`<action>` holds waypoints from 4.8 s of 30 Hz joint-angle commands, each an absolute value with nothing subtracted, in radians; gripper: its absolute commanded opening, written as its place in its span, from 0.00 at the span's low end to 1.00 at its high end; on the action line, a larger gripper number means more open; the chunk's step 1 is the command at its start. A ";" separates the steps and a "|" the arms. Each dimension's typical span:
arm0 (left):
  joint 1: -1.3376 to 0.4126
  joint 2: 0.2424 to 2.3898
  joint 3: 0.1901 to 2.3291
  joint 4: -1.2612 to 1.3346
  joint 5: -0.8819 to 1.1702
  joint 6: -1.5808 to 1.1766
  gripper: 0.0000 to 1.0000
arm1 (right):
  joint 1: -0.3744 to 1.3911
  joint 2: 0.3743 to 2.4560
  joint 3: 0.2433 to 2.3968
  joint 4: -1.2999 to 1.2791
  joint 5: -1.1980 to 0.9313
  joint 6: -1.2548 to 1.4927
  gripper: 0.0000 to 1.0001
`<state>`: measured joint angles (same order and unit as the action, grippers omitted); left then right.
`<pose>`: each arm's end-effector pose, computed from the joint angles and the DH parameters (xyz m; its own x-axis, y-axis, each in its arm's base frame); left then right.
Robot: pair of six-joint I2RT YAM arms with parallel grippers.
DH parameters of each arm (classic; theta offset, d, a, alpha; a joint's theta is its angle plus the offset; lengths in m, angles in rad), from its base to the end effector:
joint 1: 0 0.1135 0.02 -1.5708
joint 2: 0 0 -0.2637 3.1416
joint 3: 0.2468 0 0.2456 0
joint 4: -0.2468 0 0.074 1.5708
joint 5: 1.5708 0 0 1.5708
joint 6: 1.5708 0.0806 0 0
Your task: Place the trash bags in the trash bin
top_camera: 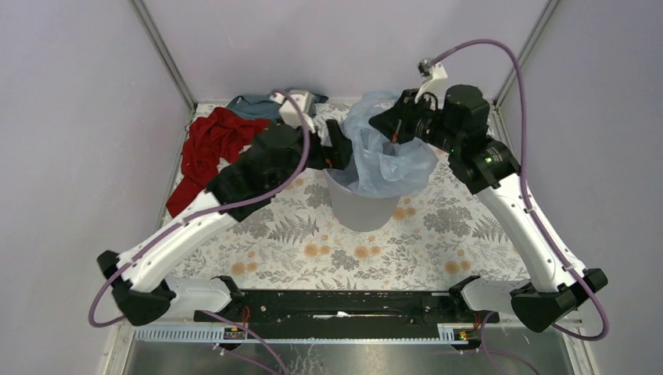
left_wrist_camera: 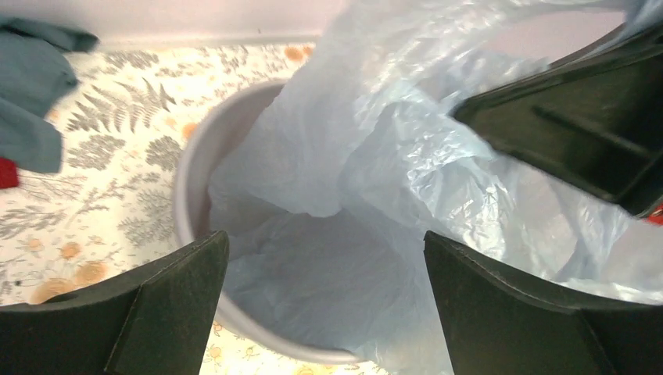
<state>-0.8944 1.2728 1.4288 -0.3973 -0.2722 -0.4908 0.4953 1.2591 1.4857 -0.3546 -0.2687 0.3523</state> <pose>0.2146 -0.2327 0.4256 -0.4089 -0.2158 -0.8867 0.4478 0.7991 -0.4010 0.2610 0.1653 0.4571 -0.3435 0.1926 -0.9192 -0.6088 0.6996 0.3740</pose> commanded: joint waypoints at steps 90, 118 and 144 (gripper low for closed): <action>-0.614 0.974 0.829 0.431 0.388 -0.972 0.00 | 1.011 1.382 1.689 -0.671 0.662 -0.256 0.78; -0.614 0.799 0.891 -0.029 0.315 -0.682 0.66 | 1.009 1.134 1.543 -0.338 0.528 0.155 0.00; -0.632 1.252 1.546 -0.230 0.148 -0.560 0.88 | 1.009 1.102 1.506 -0.317 0.476 0.140 0.00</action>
<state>-0.6254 1.2308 1.4845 -0.3347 0.1474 -0.5541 1.0061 1.1221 1.5021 -0.3531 0.4908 0.1360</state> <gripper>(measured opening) 0.885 0.011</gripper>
